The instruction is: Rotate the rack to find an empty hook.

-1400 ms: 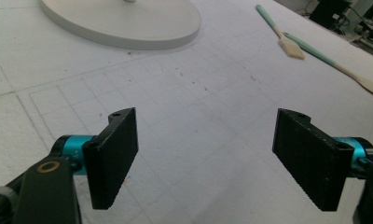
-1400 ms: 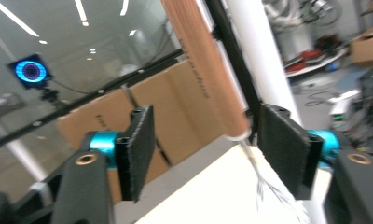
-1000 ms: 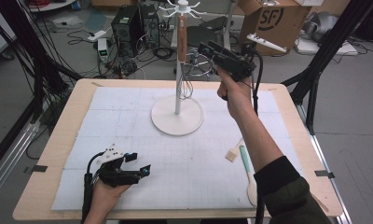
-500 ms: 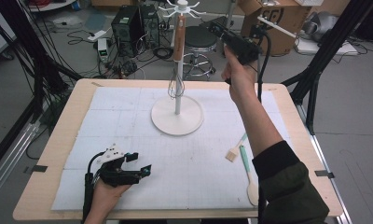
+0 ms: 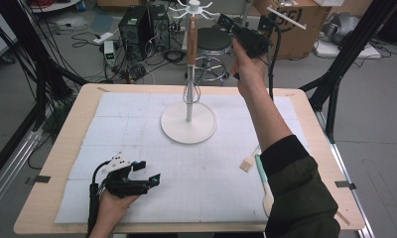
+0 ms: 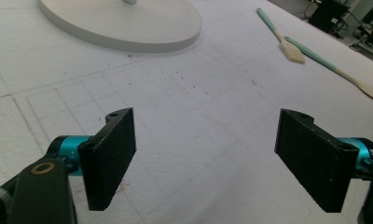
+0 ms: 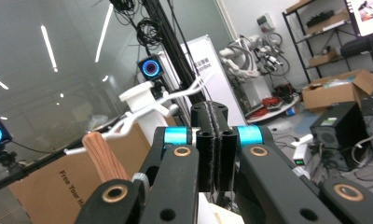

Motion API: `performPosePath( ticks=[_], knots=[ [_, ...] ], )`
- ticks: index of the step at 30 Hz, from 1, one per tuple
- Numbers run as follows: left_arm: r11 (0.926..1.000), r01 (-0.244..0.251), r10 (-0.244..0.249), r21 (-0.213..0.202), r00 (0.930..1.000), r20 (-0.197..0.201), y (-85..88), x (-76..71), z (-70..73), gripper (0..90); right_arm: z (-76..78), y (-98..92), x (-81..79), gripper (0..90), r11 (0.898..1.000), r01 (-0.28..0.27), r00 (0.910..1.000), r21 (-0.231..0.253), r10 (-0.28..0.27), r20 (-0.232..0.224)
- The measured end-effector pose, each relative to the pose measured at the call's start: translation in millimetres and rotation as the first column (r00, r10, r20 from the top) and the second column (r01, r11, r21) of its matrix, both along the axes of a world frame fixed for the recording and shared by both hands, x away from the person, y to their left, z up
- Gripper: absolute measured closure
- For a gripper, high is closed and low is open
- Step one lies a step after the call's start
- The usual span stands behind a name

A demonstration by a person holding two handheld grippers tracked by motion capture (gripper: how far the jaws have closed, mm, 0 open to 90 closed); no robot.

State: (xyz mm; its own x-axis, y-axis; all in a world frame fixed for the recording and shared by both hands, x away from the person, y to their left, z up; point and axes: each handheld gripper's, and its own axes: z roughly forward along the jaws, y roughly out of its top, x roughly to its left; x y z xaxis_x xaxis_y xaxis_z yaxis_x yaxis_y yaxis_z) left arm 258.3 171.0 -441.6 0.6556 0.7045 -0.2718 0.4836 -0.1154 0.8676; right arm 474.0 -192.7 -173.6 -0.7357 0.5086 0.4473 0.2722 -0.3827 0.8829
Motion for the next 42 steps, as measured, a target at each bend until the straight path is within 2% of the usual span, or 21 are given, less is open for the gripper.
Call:
performPosePath(
  ticks=[5, 10, 16, 23, 26, 36, 42],
  knots=[
    [1.0, 0.007, -0.007, 0.002, 1.0, -0.003, -1.1, 0.0, -0.5, 21.6, 5.5, 6.6, 1.9, 90.0, 1.0, -0.022, 0.9997, 0.001, 0.022, 0.006],
    [0.9999, 0.005, -0.004, 0.012, 1.0, -0.006, -2.7, 0.6, -1.4, 21.7, 6.4, 11.4, -0.2, 90.0, 0.999, -0.04, 0.9992, -0.017, 0.04, 0.001],
    [0.9999, 0.011, -0.011, 0.01, 0.9999, -0.002, -3.1, 0.0, -1.3, 21.7, 9.3, 17.5, -10.1, 90.0, 0.998, -0.052, 0.9985, -0.044, 0.053, 0.014],
    [0.9997, 0.02, -0.02, 0.012, 0.9998, 0.0, -4.3, -1.0, -0.6, 21.8, 13.7, 24.1, -22.2, 90.0, 0.996, -0.071, 0.9968, -0.049, 0.073, 0.034],
    [0.9996, 0.021, -0.021, 0.017, 0.9998, -0.001, -4.3, -1.2, -0.5, 21.8, 15.5, 31.3, -25.8, 90.0, 0.995, -0.079, 0.9965, -0.059, 0.08, 0.023],
    [0.9998, 0.019, -0.019, 0.011, 0.9998, -0.003, -3.7, -1.1, -1.0, 21.8, 13.3, 50.9, -28.6, 90.0, 0.991, -0.115, 0.9932, -0.066, 0.116, 0.012],
    [0.9998, 0.015, -0.015, 0.01, 0.9999, -0.003, -3.9, -1.5, -0.9, 21.8, 9.0, 45.5, -32.1, 90.0, 0.99, -0.117, 0.9928, -0.082, 0.119, 0.014]
  ],
)
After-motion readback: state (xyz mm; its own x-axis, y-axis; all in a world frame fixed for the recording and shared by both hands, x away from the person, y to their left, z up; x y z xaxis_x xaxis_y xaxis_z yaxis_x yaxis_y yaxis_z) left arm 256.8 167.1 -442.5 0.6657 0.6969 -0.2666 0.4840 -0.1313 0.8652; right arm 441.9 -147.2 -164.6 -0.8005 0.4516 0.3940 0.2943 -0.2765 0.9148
